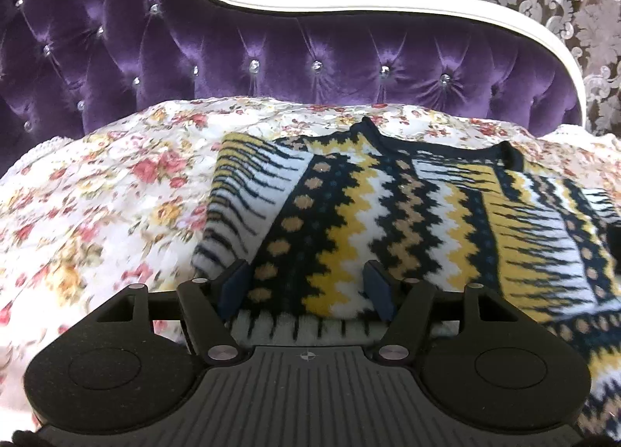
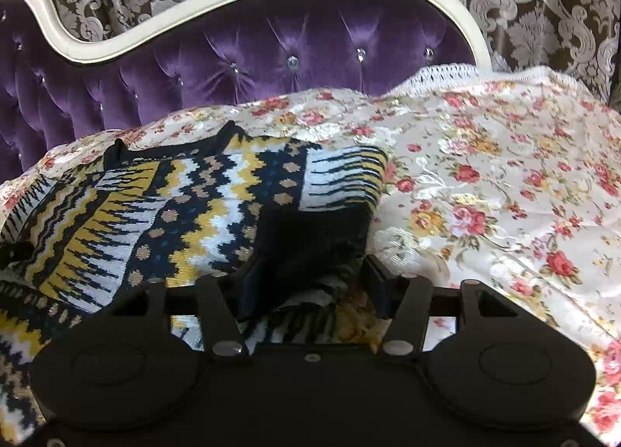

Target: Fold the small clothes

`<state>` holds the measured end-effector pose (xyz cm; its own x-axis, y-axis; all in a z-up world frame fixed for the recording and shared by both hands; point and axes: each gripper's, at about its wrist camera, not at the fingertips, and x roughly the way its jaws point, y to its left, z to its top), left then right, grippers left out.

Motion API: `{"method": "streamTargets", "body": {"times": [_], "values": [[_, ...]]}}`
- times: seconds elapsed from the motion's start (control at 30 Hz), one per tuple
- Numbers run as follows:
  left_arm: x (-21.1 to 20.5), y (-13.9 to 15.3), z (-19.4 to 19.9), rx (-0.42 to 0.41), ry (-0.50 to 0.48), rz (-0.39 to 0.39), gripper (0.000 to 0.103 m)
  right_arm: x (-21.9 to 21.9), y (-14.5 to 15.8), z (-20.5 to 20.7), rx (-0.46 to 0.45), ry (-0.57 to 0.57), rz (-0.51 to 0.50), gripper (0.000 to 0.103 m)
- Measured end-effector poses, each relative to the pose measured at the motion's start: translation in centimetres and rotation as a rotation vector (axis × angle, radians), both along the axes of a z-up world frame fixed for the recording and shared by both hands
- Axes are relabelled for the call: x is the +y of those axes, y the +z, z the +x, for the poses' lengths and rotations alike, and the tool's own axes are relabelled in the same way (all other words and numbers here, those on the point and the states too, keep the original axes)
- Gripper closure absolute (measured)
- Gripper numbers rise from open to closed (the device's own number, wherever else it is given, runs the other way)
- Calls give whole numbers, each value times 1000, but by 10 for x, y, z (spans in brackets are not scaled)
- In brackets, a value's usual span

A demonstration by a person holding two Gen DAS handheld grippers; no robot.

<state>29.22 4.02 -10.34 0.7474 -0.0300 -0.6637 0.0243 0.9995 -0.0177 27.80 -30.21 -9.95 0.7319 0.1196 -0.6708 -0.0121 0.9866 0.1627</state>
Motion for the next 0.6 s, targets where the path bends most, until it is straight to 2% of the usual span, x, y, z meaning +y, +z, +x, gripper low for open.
{"method": "streamTargets", "body": {"times": [0.03, 0.1, 0.2, 0.27, 0.3, 0.47, 0.6], "values": [[0, 3, -6, 4, -7, -3, 34, -3, 3, -2, 20, -3, 6, 23], [6, 6, -17, 33, -6, -21, 31, -9, 8, -11, 36, 9, 37, 20], [19, 13, -37, 41, 43, -60, 29, -13, 19, -36, -3, 40, 63, 17], [28, 21, -54, 30, 70, -76, 23, -14, 29, -58, -41, 68, 72, 11], [31, 25, -61, 30, 66, -74, 19, -14, 34, -68, -59, 80, 79, 10], [30, 46, -106, 32, 38, -3, 17, -10, 57, -120, -132, 132, 110, 3], [21, 60, -144, -8, 11, 66, 6, -3, 66, -160, -177, 168, 143, 0]]}}
